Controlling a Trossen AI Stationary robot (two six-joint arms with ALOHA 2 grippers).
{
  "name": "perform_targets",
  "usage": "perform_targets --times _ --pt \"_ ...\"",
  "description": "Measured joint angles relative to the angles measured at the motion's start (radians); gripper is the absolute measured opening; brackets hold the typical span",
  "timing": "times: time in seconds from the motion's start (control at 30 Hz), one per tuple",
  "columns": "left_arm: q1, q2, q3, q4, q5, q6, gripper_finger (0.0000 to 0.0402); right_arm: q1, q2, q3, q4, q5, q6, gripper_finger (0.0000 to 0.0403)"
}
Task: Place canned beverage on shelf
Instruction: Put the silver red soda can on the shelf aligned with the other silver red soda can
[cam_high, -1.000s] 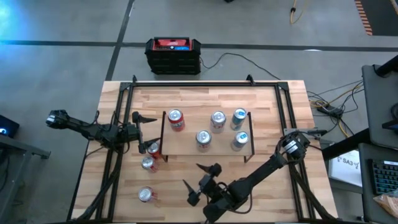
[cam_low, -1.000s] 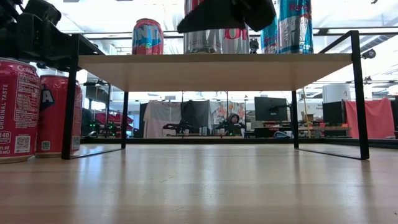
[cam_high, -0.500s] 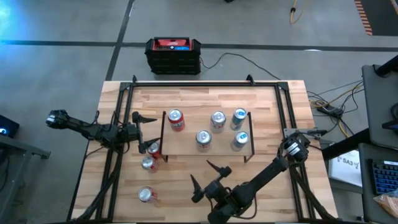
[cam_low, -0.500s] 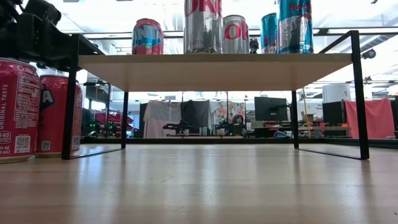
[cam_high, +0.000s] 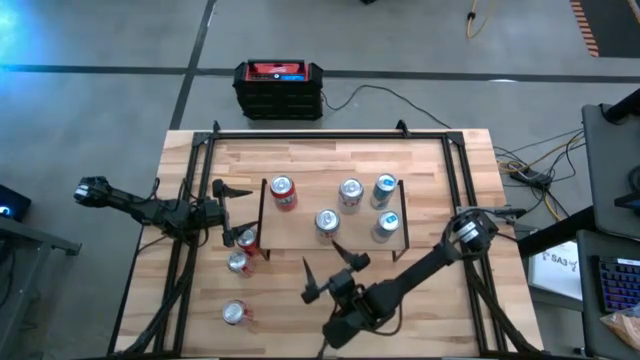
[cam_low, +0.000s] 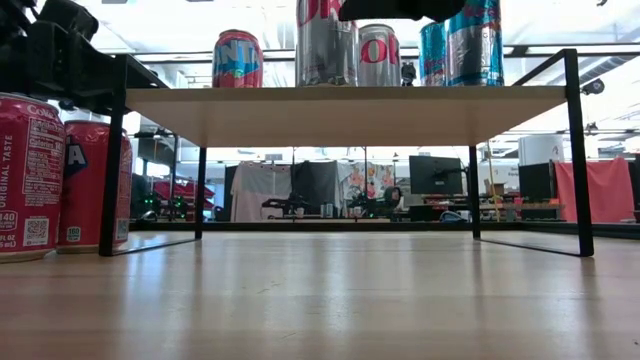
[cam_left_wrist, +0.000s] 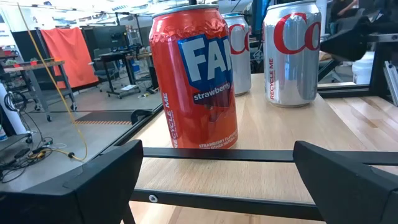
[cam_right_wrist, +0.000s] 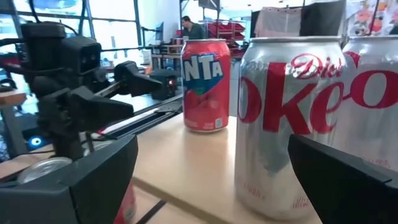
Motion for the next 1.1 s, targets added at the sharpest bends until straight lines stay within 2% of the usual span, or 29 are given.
perform_targets --times 0.17,0.5,0.63,0.73,0.8,0.93,1.0,1.1 --pt "0.0 0.0 0.0 0.0 0.0 0.0 0.04 -0.017 0.0 0.0 -0.001 0.0 -0.02 0.04" --pt "0.0 0.0 0.0 0.0 0.0 0.0 0.04 0.026 -0.013 -0.001 -0.014 -0.001 -0.027 0.04" --pt "0.0 0.0 0.0 0.0 0.0 0.0 0.04 0.032 -0.043 -0.001 -0.105 -0.001 0.017 0.04" --pt "0.0 0.0 0.0 0.0 0.0 0.0 0.04 0.038 -0.071 -0.001 -0.347 -0.006 0.236 0.04" --pt "0.0 0.0 0.0 0.0 0.0 0.0 0.04 0.045 -0.082 -0.001 -0.568 -0.027 0.483 0.04" --pt "0.0 0.0 0.0 0.0 0.0 0.0 0.04 0.052 -0.09 -0.001 -0.953 -0.146 0.945 0.04" --pt "0.0 0.0 0.0 0.0 0.0 0.0 0.04 0.052 -0.09 -0.001 -1.043 -0.169 1.051 0.04" --pt "0.0 0.0 0.0 0.0 0.0 0.0 0.04 0.05 -0.09 -0.001 -1.059 -0.174 1.072 0.04"
